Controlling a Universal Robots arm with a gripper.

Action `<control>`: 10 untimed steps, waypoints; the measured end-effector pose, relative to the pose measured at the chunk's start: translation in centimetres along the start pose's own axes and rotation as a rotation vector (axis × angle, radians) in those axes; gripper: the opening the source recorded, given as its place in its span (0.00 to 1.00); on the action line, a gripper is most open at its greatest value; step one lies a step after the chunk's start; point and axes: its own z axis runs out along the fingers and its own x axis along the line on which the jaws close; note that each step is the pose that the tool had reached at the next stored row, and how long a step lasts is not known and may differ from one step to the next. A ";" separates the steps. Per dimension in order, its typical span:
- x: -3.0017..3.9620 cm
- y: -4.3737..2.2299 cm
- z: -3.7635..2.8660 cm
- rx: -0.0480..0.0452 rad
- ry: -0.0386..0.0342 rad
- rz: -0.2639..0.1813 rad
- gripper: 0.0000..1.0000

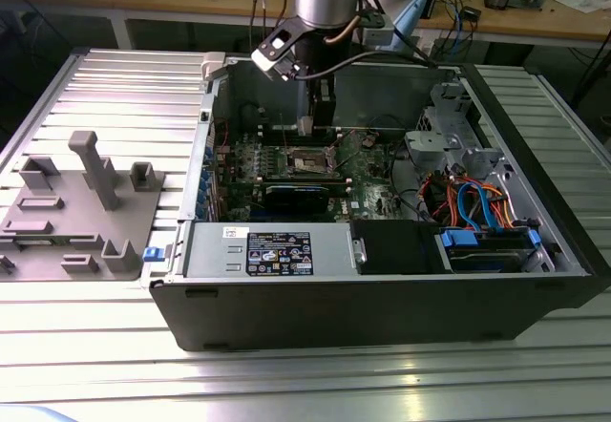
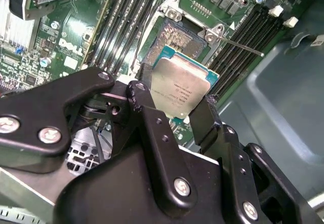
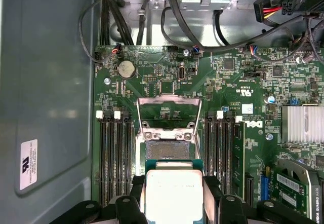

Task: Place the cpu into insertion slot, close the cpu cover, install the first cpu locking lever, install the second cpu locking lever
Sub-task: 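Place the cpu into insertion slot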

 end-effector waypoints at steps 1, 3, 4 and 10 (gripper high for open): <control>-0.01 -0.01 0.29 0.0000 -0.0001 0.000 0.54; -0.01 -0.02 0.73 0.0001 0.0000 -0.005 0.54; -0.01 -0.03 0.81 0.0000 0.0001 -0.006 0.54; -0.04 -0.04 1.67 0.0001 0.0002 -0.007 0.54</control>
